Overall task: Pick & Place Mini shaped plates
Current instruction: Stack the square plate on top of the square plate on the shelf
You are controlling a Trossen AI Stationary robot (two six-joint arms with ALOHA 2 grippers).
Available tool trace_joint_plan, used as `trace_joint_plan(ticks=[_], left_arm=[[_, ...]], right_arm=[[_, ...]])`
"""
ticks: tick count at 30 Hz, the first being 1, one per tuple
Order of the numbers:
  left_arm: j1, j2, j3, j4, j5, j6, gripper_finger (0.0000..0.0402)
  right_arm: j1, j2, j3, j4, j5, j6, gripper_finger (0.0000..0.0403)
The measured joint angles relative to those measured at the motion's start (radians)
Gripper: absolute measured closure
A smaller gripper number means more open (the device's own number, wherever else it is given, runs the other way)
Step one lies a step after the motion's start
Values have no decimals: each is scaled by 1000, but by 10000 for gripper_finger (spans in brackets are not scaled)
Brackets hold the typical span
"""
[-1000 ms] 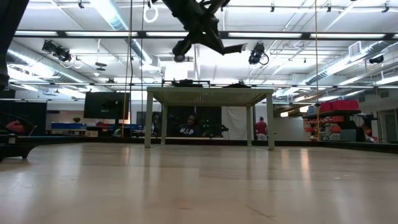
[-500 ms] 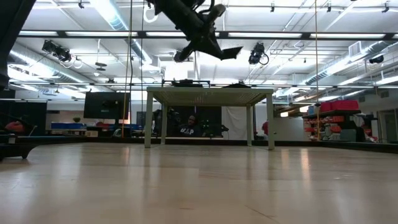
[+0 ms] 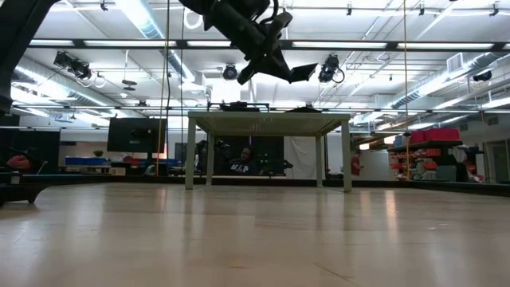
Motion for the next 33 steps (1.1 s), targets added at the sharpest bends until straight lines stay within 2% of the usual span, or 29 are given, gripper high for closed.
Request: trace_joint_plan(ticks=[4,10,33], left_arm=[[11,14,0,39,-17,109,388],[20,49,0,52,-3,170,388],[33,66,-4,59,-9,213,388]], right_arm=[[0,0,0,0,0,0,399],[0,0,0,0,0,0,399],[0,0,0,0,0,0,399]])
